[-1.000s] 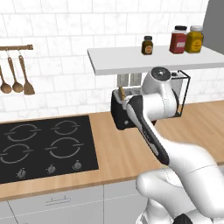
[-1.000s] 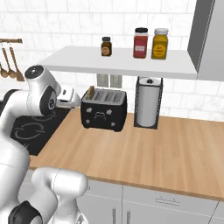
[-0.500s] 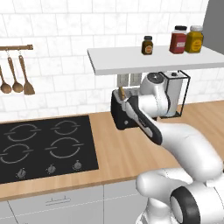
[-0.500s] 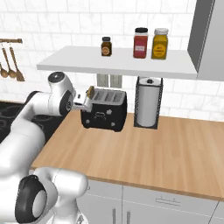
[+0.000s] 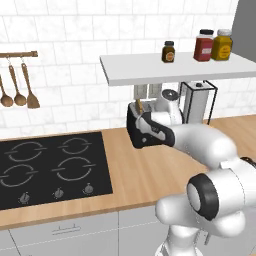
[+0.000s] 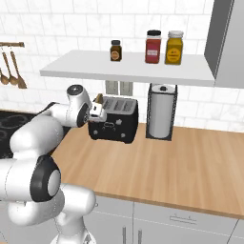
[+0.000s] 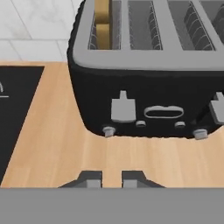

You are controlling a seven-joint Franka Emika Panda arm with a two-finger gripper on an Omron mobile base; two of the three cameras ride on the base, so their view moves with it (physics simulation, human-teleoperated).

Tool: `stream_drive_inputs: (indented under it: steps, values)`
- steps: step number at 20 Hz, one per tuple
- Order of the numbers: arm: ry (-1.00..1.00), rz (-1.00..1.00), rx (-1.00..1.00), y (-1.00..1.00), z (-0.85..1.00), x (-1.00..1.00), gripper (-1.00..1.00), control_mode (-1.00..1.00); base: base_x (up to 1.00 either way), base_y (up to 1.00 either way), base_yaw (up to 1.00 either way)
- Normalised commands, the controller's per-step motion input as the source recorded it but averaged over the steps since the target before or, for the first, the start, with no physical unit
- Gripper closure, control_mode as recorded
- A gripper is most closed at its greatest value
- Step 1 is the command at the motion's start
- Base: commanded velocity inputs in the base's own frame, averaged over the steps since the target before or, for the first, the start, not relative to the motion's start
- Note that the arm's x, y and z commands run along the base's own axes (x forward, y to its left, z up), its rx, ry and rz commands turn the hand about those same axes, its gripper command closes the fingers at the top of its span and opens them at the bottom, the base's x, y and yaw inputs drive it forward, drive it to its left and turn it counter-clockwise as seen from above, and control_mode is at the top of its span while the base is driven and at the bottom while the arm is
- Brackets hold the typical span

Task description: Start the toaster. Once the lever pops up, take the bread to the plate on the dining counter.

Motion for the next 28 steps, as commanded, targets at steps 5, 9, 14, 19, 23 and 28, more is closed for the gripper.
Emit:
stream_drive_inputs:
  steps: [5,9,14,19,23,28]
  values:
    - [0.00,0.04,0.00,-0.08,0.00,0.56,1.00,-1.00,0.00,0.00,0.00]
    - [0.03,0.03,0.00,-0.03,-0.20,0.41,1.00,-1.00,0.00,0.00,0.00]
    - [0.00,0.03,0.00,0.00,-0.31,0.41,1.00,-1.00,0.00,0.00,0.00]
    - [0.00,0.05,0.00,0.00,-0.08,0.41,1.00,-1.00,0.00,0.00,0.00]
    - [0.00,0.04,0.00,0.00,-0.07,0.13,1.00,-1.00,0.00,0.00,0.00]
    - [0.00,0.01,0.00,0.00,-0.20,0.00,1.00,-1.00,0.00,0.00,0.00]
